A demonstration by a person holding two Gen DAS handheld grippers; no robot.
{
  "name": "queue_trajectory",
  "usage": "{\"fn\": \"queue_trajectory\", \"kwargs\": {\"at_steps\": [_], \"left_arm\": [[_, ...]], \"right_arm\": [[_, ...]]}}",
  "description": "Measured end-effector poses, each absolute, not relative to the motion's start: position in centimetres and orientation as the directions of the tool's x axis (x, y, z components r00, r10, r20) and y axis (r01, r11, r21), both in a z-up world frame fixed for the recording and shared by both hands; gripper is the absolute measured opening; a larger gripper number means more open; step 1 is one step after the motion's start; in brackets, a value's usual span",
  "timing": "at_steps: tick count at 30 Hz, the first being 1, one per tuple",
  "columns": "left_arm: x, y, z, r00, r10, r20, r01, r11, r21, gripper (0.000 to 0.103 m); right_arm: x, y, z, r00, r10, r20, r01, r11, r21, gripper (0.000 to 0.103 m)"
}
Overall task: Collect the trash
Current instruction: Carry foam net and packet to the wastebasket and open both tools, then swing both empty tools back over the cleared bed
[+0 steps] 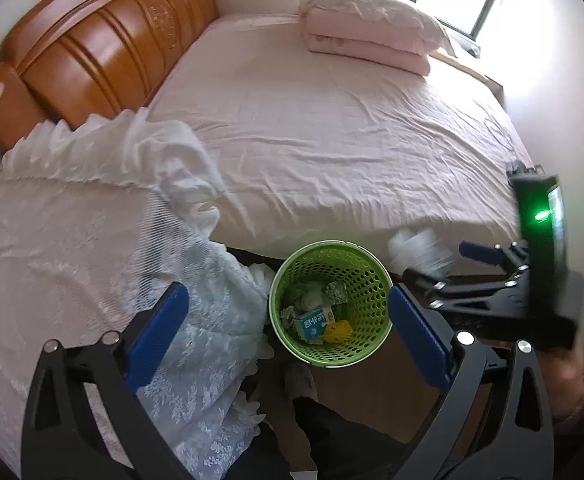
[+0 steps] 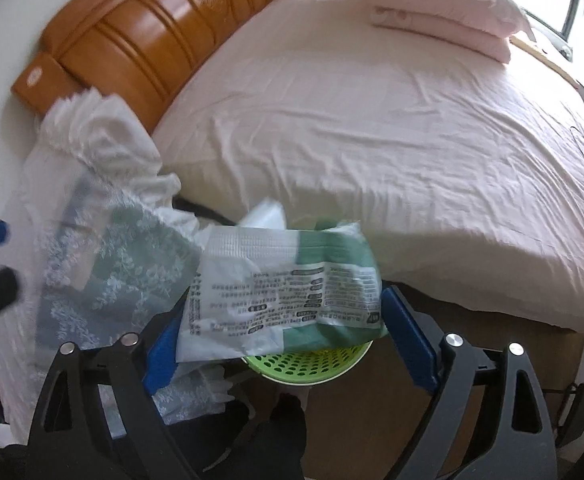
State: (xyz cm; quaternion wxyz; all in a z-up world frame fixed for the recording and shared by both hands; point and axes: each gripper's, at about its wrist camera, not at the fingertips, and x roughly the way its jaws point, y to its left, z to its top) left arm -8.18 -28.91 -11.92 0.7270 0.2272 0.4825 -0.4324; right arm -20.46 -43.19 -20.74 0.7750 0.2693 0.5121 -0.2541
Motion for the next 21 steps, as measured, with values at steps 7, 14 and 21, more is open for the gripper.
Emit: {"fn": "queue_trajectory", "kwargs": {"at_steps": [7,14,21], "left_arm": [[-7.4,-27.7,-11.5,0.174,-0.41,-0.895,0.835,0.544,-0.087,0.095],[-7.6,-27.0,-10.8,0.209,-0.414,-0.886,0.835,0.547,-0.058,0.095],[-5.5,-22.8,-8.1,0.296,-0.437,-0.849,0.746,0.661,-0.08,0.095]], "right_arm": [[-19.1,-42.0,-22.4,0.277,-0.099,-0.956,0.673,0.73,0.119,0.101],[-19.6,-42.1,-22.3,0.264,-0.106,-0.959,0.7,0.705,0.115,0.101],[-17.3,-40.9,-19.3,0.313,-0.142,-0.939,0.643,0.759,0.099,0.101]]}}
